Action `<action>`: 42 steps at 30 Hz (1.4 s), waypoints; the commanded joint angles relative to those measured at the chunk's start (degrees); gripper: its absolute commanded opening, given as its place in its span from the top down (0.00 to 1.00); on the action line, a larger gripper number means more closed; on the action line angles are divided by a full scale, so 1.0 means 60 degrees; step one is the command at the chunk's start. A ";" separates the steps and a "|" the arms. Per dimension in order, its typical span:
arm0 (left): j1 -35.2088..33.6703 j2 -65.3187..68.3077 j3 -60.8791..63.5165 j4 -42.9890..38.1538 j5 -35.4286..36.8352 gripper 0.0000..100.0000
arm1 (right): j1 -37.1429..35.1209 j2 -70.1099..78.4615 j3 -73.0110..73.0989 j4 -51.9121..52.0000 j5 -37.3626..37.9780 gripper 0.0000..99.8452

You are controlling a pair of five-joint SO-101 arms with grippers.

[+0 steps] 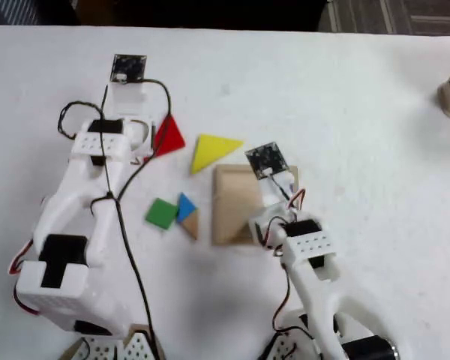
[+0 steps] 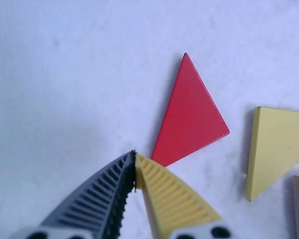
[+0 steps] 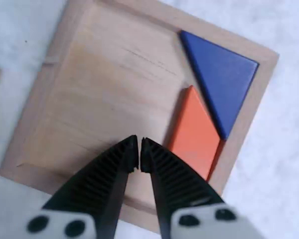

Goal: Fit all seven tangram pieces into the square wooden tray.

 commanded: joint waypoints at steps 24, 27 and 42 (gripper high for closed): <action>0.1575 -0.5121 0.4205 0.0557 -0.0015 0.98 | 0.1121 -0.1179 -0.0132 0.0242 0.0088 0.98; 0.1575 -0.5604 0.4747 0.0557 -0.0015 0.98 | 0.0549 -0.1795 0.0293 0.0359 0.0088 0.98; 0.2791 -0.5619 0.5363 0.0630 -0.0029 0.98 | 0.0359 -0.0256 0.0308 -0.0579 0.0176 0.98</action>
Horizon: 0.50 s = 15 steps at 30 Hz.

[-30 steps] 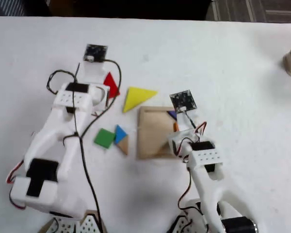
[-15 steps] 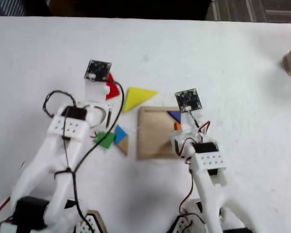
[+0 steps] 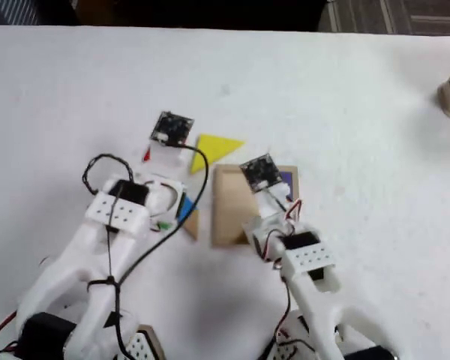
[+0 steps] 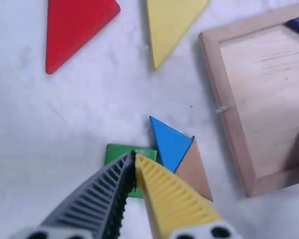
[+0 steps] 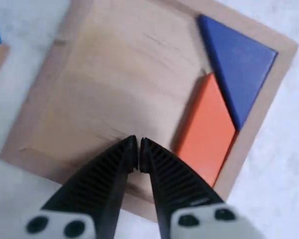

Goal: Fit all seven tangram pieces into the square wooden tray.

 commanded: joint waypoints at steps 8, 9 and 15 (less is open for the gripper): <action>0.0696 -0.0344 0.0103 -0.0190 -0.0015 0.98 | 0.0681 0.0535 -0.0894 -0.0051 0.0088 0.98; 0.0725 -0.0344 0.0103 -0.0190 -0.0015 0.98 | 0.0681 0.0520 -0.0894 -0.0066 0.0088 0.98; 0.0725 -0.0344 0.0073 -0.0190 0.0674 0.94 | 0.0696 0.0242 -0.0864 -0.0051 0.0088 0.98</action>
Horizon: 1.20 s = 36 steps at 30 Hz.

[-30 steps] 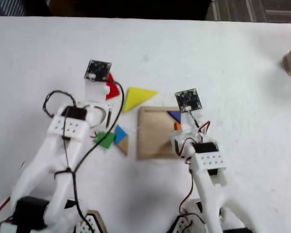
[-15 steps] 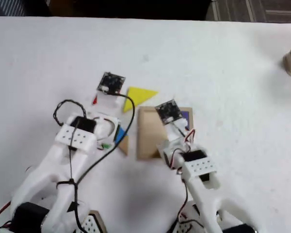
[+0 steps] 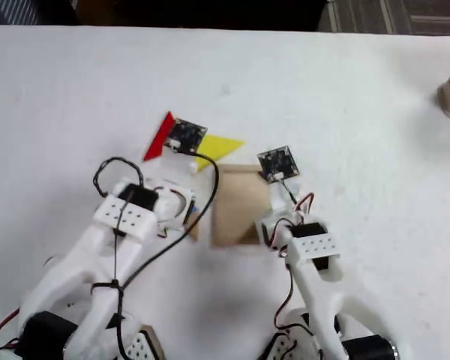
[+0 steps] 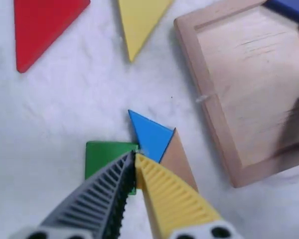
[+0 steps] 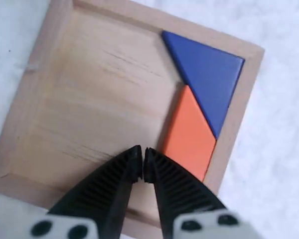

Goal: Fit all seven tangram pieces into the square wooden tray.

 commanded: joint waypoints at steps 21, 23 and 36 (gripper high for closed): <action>0.0652 0.3348 -0.2007 0.0806 0.1905 0.80 | 0.0095 -0.0330 -0.0366 -0.0051 0.0088 0.98; 0.0652 0.3758 -0.2418 0.1158 0.2168 0.80 | 0.0095 -0.0330 -0.0366 -0.0051 0.0103 0.98; -0.0813 0.4520 -0.3194 0.1582 0.2418 0.80 | 0.0095 -0.0330 -0.0366 -0.0051 0.0689 0.98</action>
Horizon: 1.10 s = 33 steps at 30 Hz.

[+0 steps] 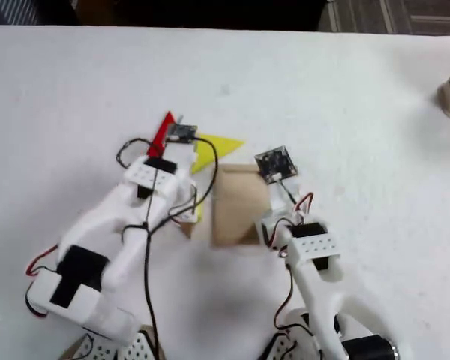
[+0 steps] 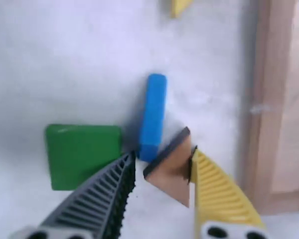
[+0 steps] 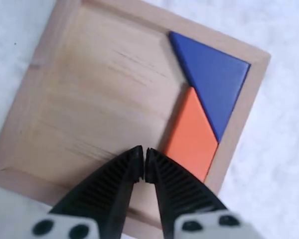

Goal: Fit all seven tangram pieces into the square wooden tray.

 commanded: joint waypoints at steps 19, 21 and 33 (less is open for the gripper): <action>-0.0930 -0.0037 -0.1099 0.0000 -0.0293 0.80 | 0.0095 -0.0330 -0.0366 -0.0051 0.0249 0.98; -0.0886 -0.0022 -0.1114 0.0000 -0.0952 0.80 | 0.0095 -0.0330 -0.0366 -0.0051 0.0249 0.98; 0.0330 0.0007 -0.0557 0.0015 -0.1333 0.81 | 0.0095 -0.0330 -0.0366 -0.0051 0.0249 0.98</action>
